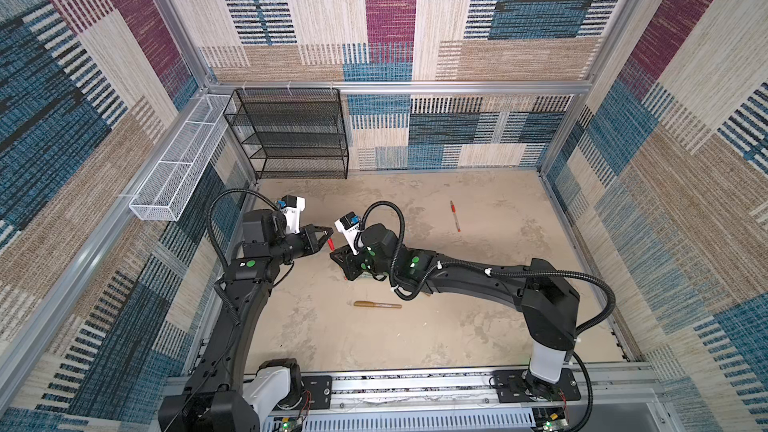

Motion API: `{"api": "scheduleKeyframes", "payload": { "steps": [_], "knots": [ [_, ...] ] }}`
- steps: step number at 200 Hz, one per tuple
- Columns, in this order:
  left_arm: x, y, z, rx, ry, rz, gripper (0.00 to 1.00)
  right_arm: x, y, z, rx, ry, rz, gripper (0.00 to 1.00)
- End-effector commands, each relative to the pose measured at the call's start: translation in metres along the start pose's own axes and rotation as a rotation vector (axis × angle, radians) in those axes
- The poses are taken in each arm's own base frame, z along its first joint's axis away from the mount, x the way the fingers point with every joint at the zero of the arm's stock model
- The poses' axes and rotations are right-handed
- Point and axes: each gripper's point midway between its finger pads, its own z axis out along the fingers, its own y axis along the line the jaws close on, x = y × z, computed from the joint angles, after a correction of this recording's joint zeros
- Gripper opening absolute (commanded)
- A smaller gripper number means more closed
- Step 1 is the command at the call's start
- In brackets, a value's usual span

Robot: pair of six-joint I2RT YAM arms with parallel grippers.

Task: Open the pen caps

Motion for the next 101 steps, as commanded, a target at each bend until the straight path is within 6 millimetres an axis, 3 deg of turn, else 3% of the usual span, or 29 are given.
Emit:
{"api": "scheduleKeyframes", "payload": {
  "steps": [1, 19, 101],
  "knots": [
    [-0.005, -0.005, -0.001, 0.017, -0.011, 0.031, 0.0, 0.0, 0.003, 0.004, -0.013, 0.006, -0.01, 0.09],
    [-0.007, -0.006, -0.002, 0.016, -0.016, 0.039, 0.0, 0.001, 0.003, 0.0, -0.02, -0.003, -0.008, 0.0],
    [-0.011, -0.006, -0.005, 0.0, -0.022, 0.058, 0.0, 0.05, -0.014, -0.008, 0.008, 0.085, 0.028, 0.0]
  ]
}}
